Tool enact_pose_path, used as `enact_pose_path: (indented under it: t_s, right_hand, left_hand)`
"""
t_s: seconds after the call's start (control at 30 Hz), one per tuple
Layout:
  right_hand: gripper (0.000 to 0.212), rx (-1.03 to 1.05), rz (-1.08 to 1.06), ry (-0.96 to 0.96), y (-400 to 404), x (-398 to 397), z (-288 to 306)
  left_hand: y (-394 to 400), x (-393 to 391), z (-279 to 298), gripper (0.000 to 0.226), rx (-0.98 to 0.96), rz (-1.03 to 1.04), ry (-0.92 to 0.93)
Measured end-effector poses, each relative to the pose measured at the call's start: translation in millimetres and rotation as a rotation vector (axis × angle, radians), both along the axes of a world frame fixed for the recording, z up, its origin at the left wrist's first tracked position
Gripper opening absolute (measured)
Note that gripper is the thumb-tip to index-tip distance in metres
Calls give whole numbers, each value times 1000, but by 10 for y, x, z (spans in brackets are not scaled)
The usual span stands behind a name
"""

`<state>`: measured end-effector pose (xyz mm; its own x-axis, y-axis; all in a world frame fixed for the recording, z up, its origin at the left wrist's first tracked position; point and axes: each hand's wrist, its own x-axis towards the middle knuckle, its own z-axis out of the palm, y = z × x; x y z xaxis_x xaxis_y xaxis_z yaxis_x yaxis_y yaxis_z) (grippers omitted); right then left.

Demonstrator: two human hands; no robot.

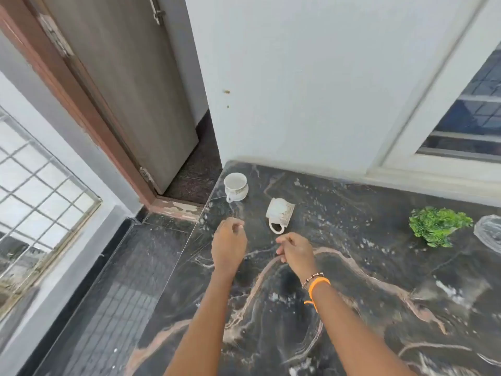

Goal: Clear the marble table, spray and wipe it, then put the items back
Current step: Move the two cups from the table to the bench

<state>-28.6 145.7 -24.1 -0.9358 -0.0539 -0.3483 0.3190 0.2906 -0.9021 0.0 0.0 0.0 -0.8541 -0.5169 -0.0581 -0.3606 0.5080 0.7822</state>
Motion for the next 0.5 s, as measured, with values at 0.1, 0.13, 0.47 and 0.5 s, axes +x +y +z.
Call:
enact_pose_path:
  t_s: [0.1,0.13,0.47,0.5]
  right_hand:
    - [21,-121,-213,-254,-176,-143,-151]
    - [19,-124,-238,-289,-222,-188,-186]
    - [35,-40,-414,-292,-453,-492,-328]
    - [35,-54,-431,-301,-442,-515,-323]
  left_hand:
    - [-177,-184,-110,27,272,101,-19]
    - [-238,-259,-122,31,384,142,-21]
    - [-511,-788,-286,34,535,76,-103]
    - [-516,-822,-281,27,521,73,-107]
